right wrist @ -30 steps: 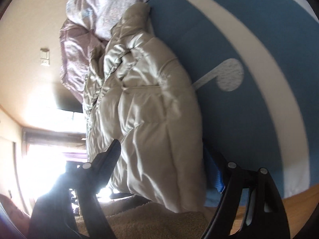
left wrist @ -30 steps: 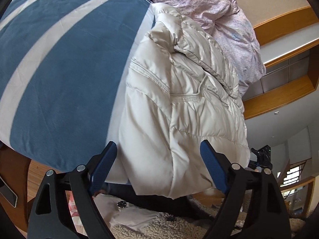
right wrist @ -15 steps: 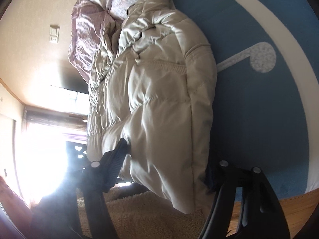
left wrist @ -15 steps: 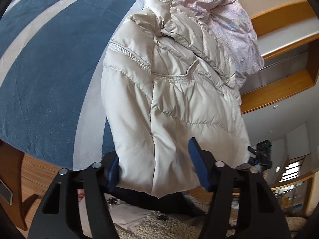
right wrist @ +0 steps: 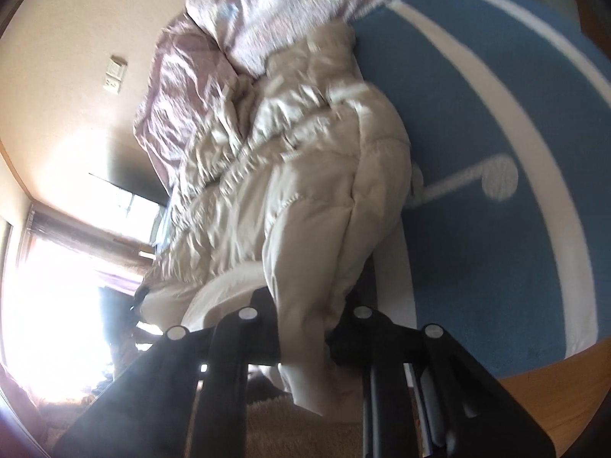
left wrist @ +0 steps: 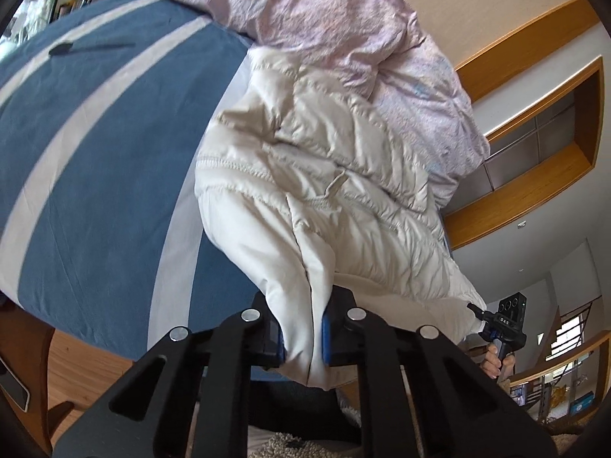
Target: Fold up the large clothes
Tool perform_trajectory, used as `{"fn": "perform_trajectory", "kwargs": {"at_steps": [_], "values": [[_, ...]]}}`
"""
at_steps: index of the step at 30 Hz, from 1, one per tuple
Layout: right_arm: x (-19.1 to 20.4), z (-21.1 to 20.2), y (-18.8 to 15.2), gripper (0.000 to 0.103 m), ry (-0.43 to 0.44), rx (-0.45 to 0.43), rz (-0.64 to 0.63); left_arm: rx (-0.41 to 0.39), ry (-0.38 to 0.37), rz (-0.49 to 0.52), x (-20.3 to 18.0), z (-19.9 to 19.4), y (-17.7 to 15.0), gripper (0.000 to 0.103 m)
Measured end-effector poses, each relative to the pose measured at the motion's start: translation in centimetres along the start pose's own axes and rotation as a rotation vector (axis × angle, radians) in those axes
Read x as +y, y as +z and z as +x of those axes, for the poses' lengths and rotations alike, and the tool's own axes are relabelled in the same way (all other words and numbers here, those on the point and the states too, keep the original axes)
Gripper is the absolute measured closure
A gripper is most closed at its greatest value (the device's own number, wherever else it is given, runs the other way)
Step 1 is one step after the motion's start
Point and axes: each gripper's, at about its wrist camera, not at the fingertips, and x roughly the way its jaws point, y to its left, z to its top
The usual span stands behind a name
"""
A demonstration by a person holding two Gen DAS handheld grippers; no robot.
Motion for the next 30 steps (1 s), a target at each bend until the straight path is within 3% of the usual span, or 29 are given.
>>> {"fn": "perform_trajectory", "kwargs": {"at_steps": [10, 16, 23, 30], "values": [[5.3, -3.1, 3.3, 0.088, -0.012, -0.242, -0.108, -0.151, -0.002, 0.070, -3.3, -2.2, 4.3, 0.091], [8.1, -4.4, 6.7, 0.088, -0.028, -0.375, -0.167, -0.219, 0.025, 0.122, -5.3, -2.2, 8.6, 0.091], [11.6, -2.0, 12.2, 0.088, -0.103, -0.480, -0.225, -0.265, 0.081, 0.166, -7.6, -0.6, 14.6, 0.091], [13.3, 2.4, 17.9, 0.087, -0.199, -0.516, -0.227, -0.281, 0.136, 0.163, -8.4, 3.0, 20.4, 0.091]]}}
